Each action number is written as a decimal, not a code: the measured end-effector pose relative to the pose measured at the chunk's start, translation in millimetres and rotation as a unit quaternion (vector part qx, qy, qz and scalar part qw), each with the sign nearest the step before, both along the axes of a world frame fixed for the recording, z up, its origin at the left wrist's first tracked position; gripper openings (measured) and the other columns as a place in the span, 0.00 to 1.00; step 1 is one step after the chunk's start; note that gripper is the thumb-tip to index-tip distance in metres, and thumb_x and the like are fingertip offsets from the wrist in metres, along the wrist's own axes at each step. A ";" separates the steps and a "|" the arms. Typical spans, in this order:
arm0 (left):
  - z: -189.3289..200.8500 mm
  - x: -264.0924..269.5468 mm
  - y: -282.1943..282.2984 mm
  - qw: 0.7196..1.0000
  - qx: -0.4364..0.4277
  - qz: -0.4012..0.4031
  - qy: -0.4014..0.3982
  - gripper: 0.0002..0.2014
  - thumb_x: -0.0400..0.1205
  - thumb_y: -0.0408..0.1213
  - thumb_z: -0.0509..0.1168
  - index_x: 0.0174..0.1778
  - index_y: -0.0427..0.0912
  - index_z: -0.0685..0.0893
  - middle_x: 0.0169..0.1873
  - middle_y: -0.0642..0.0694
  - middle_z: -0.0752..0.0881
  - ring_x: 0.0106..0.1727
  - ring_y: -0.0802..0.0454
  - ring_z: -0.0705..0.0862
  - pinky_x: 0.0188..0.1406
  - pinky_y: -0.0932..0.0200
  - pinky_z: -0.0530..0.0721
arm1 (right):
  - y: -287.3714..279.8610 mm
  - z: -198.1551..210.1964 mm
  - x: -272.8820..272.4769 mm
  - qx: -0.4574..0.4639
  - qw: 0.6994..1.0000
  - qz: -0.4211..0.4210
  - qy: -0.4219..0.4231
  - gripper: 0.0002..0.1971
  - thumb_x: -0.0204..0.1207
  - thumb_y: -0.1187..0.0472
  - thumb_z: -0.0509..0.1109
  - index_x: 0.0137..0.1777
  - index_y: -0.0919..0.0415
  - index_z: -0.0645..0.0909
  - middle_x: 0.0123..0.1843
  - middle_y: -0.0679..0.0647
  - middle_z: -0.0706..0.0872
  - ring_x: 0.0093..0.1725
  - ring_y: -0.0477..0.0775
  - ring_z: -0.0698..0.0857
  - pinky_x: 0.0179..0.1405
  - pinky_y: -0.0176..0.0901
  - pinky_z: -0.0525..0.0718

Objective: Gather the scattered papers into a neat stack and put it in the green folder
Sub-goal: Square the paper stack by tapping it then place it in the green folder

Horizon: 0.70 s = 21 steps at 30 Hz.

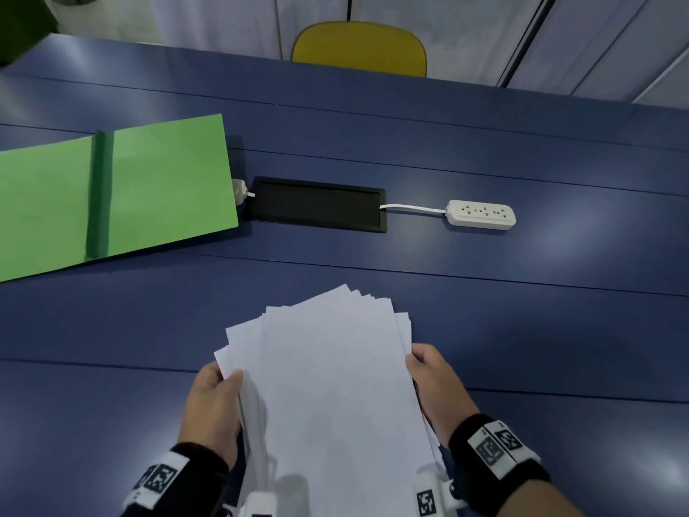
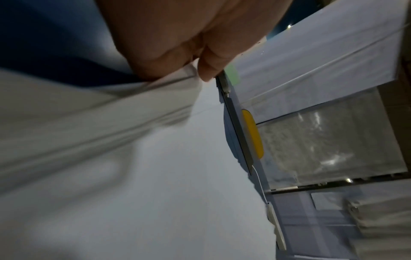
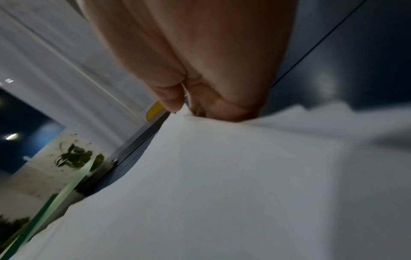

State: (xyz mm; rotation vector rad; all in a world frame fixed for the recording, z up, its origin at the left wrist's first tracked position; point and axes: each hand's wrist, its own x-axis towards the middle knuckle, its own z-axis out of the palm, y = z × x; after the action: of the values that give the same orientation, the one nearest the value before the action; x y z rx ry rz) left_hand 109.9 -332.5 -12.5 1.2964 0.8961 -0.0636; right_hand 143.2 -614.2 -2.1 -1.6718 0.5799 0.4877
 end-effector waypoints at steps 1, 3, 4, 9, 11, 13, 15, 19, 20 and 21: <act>-0.9 -0.8 -2.9 1.000 0.023 0.002 0.005 0.04 0.84 0.30 0.60 0.48 0.39 0.80 0.39 0.37 0.87 0.37 0.40 0.82 0.39 0.49 0.82 | 4.2 0.2 0.7 -0.023 1.000 0.011 -0.010 0.08 0.84 0.60 0.61 0.54 0.64 0.78 0.40 0.55 0.80 0.38 0.53 0.75 0.38 0.47 0.76; -1.4 4.4 -6.2 0.998 0.054 -0.003 0.017 0.06 0.81 0.32 0.60 0.38 0.38 0.74 0.30 0.37 0.76 0.31 0.43 0.73 0.32 0.51 0.75 | 13.4 3.1 3.1 -0.051 0.998 0.035 -0.018 0.06 0.84 0.61 0.59 0.49 0.63 0.76 0.40 0.51 0.81 0.36 0.53 0.76 0.37 0.45 0.78; -0.3 9.9 -6.5 0.998 0.060 -0.009 0.023 0.08 0.81 0.34 0.60 0.36 0.39 0.72 0.30 0.39 0.72 0.32 0.44 0.70 0.32 0.52 0.72 | 17.6 5.0 4.4 -0.059 0.997 0.050 -0.019 0.06 0.84 0.60 0.59 0.50 0.59 0.76 0.44 0.49 0.85 0.39 0.55 0.80 0.41 0.46 0.82; 8.2 35.2 3.2 0.996 0.075 -0.035 0.026 0.09 0.85 0.36 0.58 0.39 0.39 0.74 0.28 0.44 0.71 0.25 0.49 0.67 0.26 0.60 0.65 | 19.9 8.7 8.7 -0.079 0.996 0.043 -0.010 0.09 0.85 0.57 0.62 0.60 0.53 0.79 0.55 0.49 0.90 0.56 0.56 0.89 0.58 0.52 0.88; 7.3 41.9 1.8 0.991 0.107 -0.074 0.020 0.08 0.83 0.35 0.57 0.39 0.40 0.74 0.30 0.44 0.74 0.29 0.47 0.72 0.30 0.56 0.71 | 23.5 8.9 11.0 -0.081 0.996 0.044 -0.015 0.13 0.85 0.55 0.62 0.67 0.51 0.77 0.58 0.45 0.90 0.59 0.54 0.88 0.63 0.54 0.86; 4.2 48.3 -1.0 0.979 0.163 -0.118 0.037 0.09 0.82 0.38 0.57 0.37 0.40 0.72 0.33 0.45 0.75 0.35 0.46 0.74 0.35 0.52 0.73 | 27.9 6.3 15.8 -0.104 0.992 0.068 -0.015 0.20 0.86 0.53 0.60 0.76 0.48 0.69 0.62 0.43 0.86 0.60 0.52 0.85 0.65 0.52 0.83; 3.7 52.5 0.5 0.970 0.198 -0.133 0.041 0.11 0.83 0.40 0.55 0.37 0.41 0.71 0.34 0.45 0.75 0.37 0.45 0.74 0.37 0.52 0.72 | 29.0 5.2 20.2 -0.108 0.992 0.070 -0.004 0.24 0.85 0.51 0.59 0.80 0.50 0.65 0.65 0.46 0.86 0.61 0.53 0.85 0.66 0.52 0.82; 7.1 54.2 -1.3 0.949 0.227 -0.221 0.011 0.13 0.88 0.46 0.54 0.55 0.43 0.78 0.49 0.44 0.84 0.52 0.41 0.82 0.53 0.47 0.80 | 31.1 7.1 20.0 -0.120 0.987 0.110 0.000 0.32 0.86 0.51 0.58 0.88 0.48 0.53 0.73 0.44 0.81 0.66 0.52 0.82 0.70 0.47 0.77; 5.7 55.2 -3.0 0.948 0.216 -0.235 0.002 0.15 0.87 0.49 0.54 0.64 0.47 0.78 0.56 0.47 0.85 0.58 0.43 0.83 0.62 0.45 0.80 | 33.5 9.9 21.1 -0.119 0.986 0.119 0.004 0.34 0.86 0.50 0.58 0.89 0.45 0.48 0.75 0.43 0.78 0.69 0.52 0.80 0.72 0.47 0.75; 2.8 56.7 -1.0 0.951 0.201 -0.235 0.000 0.19 0.85 0.52 0.55 0.71 0.53 0.75 0.61 0.52 0.84 0.62 0.45 0.82 0.68 0.43 0.78 | 34.7 12.0 22.6 -0.111 0.987 0.119 0.005 0.36 0.86 0.49 0.59 0.89 0.43 0.44 0.77 0.40 0.76 0.72 0.52 0.78 0.75 0.47 0.74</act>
State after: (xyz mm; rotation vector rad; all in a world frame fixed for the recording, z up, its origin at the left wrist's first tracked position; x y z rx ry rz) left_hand 166.7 -333.5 -9.8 1.8753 0.5977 -0.2664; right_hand 165.8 -579.5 9.9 -1.9646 0.4557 0.6225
